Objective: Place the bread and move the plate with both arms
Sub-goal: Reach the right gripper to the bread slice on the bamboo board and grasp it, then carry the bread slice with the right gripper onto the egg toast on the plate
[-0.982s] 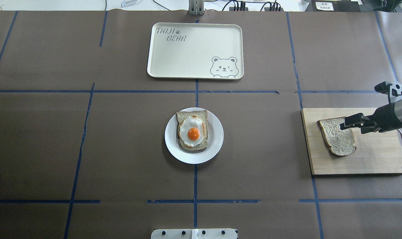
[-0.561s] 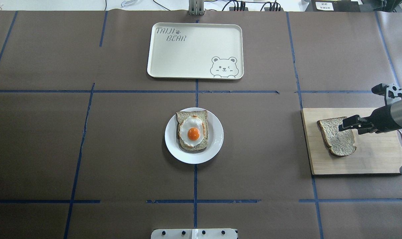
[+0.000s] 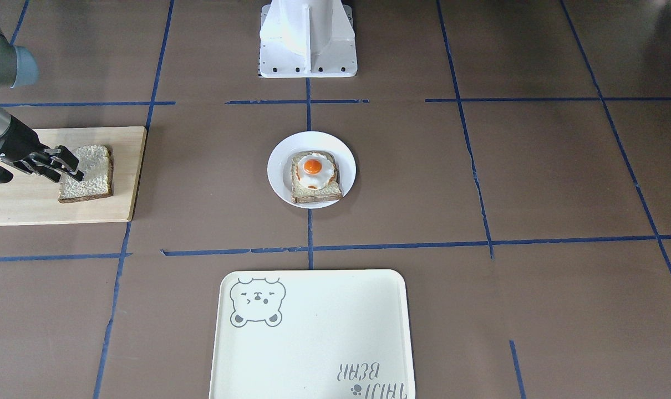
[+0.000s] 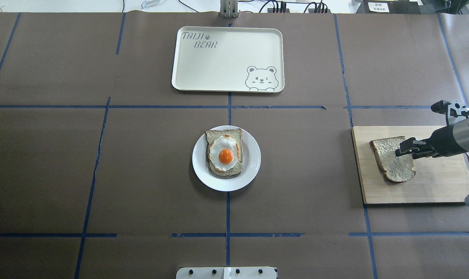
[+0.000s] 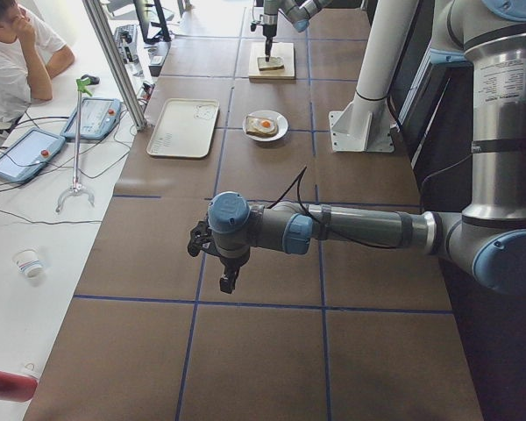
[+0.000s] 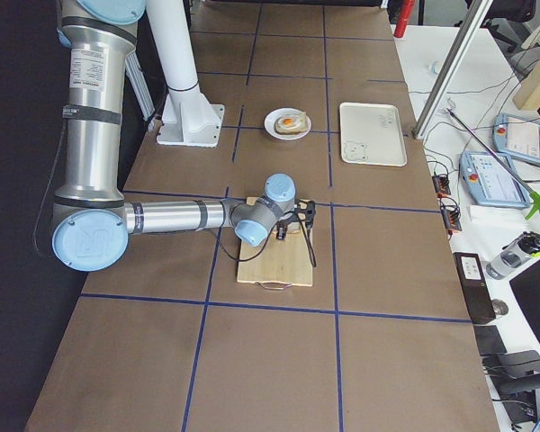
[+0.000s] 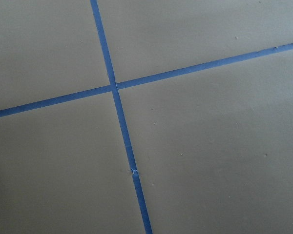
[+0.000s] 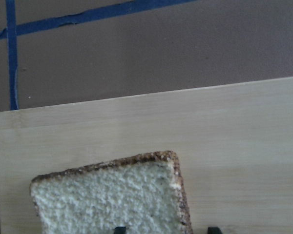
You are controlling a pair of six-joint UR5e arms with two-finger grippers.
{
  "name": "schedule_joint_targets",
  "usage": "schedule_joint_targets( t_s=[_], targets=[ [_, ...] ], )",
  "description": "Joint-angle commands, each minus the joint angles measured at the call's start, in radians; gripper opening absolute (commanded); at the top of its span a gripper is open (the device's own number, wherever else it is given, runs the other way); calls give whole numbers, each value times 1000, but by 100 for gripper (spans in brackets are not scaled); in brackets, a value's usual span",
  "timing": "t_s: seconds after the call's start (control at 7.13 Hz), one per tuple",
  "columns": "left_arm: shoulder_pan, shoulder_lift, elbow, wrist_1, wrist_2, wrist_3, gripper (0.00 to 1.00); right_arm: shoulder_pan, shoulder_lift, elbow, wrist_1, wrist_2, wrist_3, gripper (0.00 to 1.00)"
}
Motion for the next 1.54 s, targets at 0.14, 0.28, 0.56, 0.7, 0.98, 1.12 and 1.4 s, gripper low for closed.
schedule_joint_targets(
  t_s=[0.14, 0.28, 0.56, 0.7, 0.98, 1.12, 1.4],
  targets=[
    [0, 0, 1, 0, 2, 0, 100, 2, -3, 17, 2, 4, -14, 0],
    [0, -3, 1, 0, 2, 0, 100, 1, -4, 24, 2, 4, -16, 0],
    [0, 0, -1, 0, 2, 0, 100, 2, -3, 69, 2, 6, -24, 0],
    [0, 0, -4, 0, 2, 0, 100, -4, 8, 99, 0, 19, -24, 0],
    [0, 0, -5, 0, 2, 0, 100, -2, 75, 141, 1, 97, -7, 0],
    [0, 0, -10, 0, 2, 0, 100, -4, 130, 141, 0, 127, -7, 0],
    [0, 0, -10, 0, 0, 0, 100, -34, 340, 103, 0, 136, 200, 0]
  ],
)
